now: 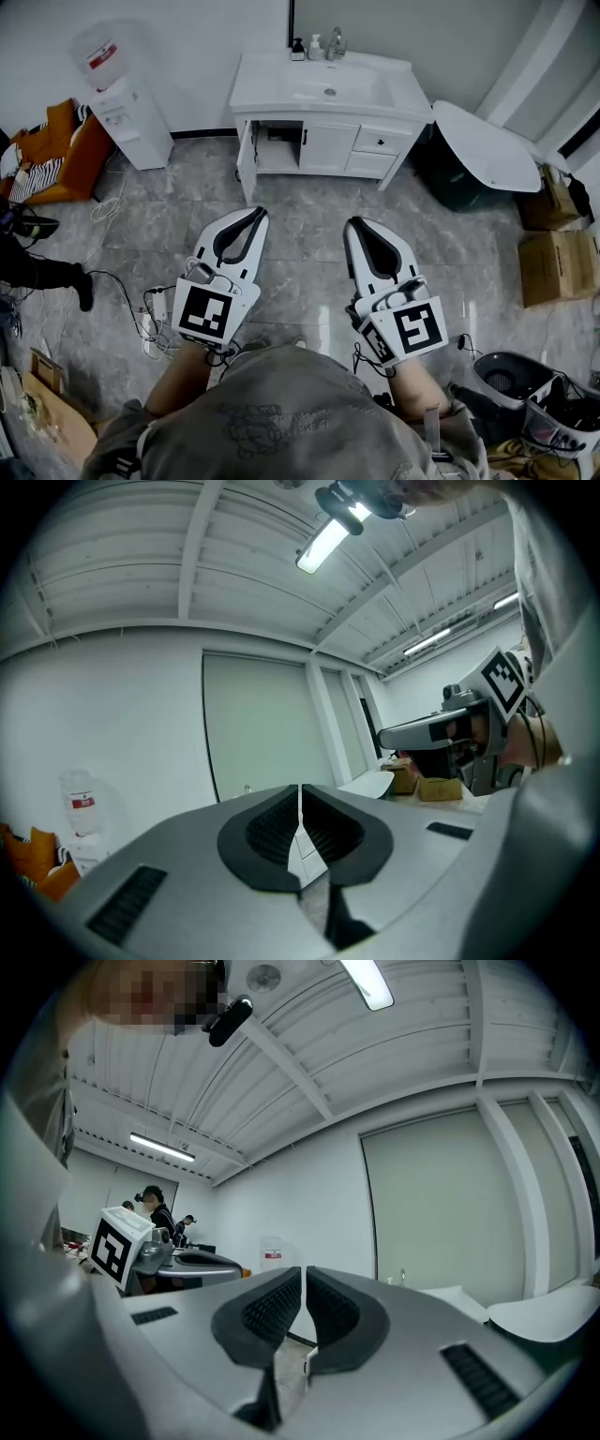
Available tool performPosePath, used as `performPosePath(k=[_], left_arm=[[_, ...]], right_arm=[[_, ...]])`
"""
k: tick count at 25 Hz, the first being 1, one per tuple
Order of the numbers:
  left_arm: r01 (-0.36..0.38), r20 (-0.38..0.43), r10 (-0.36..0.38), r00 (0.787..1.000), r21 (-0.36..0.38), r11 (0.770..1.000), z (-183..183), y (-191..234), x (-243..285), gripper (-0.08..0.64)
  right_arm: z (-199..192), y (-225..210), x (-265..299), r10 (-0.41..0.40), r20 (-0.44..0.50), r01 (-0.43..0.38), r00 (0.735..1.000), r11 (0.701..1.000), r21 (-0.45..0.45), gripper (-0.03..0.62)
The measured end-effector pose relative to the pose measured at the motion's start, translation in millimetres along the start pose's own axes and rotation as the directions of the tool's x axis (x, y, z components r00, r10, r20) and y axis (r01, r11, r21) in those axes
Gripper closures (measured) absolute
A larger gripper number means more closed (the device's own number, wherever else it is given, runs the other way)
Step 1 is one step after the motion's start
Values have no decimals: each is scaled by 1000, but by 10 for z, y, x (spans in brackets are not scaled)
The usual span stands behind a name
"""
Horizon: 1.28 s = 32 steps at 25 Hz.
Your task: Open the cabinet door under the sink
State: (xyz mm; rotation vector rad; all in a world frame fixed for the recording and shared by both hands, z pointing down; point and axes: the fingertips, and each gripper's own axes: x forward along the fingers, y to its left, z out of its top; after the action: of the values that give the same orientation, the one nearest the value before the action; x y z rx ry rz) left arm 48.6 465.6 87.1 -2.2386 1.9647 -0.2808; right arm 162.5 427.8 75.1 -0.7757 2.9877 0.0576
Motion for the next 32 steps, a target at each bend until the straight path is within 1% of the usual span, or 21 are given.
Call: performPosePath(k=[3, 6, 8, 14, 24, 28, 32], left_arm=[[-6, 0, 6, 1000, 1, 1000, -16, -126, 48, 534], [-11, -16, 11, 1000, -4, 1000, -71, -201, 87, 534], [-6, -19, 6, 1000, 6, 1000, -104, -235, 129, 534], [-15, -21, 15, 1000, -5, 1000, -169, -257, 246, 534], [-21, -10, 21, 1000, -14, 1000, -504, -1, 634, 534], [-16, -9, 16, 1000, -4, 1000, -583, 180, 849, 534], [-9, -28, 9, 1000, -9, 1000, -710, 387, 1063, 534]], right_arm=[[-73, -84, -90, 6, -8, -6, 1000, 1000, 4, 557], [-136, -166, -175, 4, -15, -4, 1000, 1000, 13, 557], [-162, -233, -198, -3, -17, 3, 1000, 1000, 19, 557], [-267, -392, -173, -11, -15, 11, 1000, 1000, 26, 557], [-592, -533, 252, 4, -29, -4, 1000, 1000, 9, 557], [-648, -674, 519, 0, -33, 0, 999, 1000, 12, 557], [-755, -788, 807, -4, -51, 5, 999, 1000, 22, 557]])
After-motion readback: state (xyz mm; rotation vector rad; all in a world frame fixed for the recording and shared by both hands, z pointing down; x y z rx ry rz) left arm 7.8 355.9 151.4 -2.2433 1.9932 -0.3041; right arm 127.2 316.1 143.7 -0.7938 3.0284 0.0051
